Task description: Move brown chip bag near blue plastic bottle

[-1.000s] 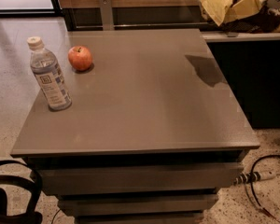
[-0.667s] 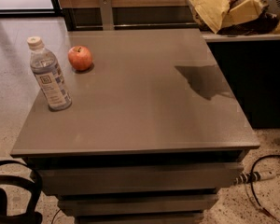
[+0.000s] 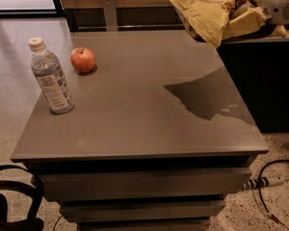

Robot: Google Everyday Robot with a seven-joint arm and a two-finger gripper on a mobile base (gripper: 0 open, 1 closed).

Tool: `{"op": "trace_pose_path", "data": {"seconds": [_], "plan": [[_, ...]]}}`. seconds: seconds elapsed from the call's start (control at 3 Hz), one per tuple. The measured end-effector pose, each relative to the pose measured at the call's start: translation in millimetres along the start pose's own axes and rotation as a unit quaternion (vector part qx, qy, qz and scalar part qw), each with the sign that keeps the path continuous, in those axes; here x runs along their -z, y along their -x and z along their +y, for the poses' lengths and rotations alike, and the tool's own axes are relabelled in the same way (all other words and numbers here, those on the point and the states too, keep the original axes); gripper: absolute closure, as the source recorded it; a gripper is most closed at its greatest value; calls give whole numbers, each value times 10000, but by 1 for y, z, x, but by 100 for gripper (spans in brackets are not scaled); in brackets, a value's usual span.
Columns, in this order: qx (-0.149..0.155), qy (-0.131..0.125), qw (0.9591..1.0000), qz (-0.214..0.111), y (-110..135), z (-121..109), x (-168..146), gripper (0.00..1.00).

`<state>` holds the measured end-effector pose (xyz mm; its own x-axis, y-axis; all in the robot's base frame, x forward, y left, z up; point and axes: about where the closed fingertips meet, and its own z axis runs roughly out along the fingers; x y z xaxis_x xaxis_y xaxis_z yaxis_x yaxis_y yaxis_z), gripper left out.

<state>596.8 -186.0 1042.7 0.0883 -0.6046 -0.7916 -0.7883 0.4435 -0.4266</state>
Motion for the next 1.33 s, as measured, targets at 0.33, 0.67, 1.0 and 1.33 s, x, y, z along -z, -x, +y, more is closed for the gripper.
{"op": "trace_pose_path", "data": {"seconds": [0.33, 0.67, 1.0, 1.33], "plan": [[361, 340, 9980, -386, 15, 17, -7, 100], [830, 828, 9903, -751, 28, 30, -24, 100], [892, 897, 9890, -762, 29, 33, -25, 100], [880, 889, 9892, -759, 29, 33, -25, 100]]}}
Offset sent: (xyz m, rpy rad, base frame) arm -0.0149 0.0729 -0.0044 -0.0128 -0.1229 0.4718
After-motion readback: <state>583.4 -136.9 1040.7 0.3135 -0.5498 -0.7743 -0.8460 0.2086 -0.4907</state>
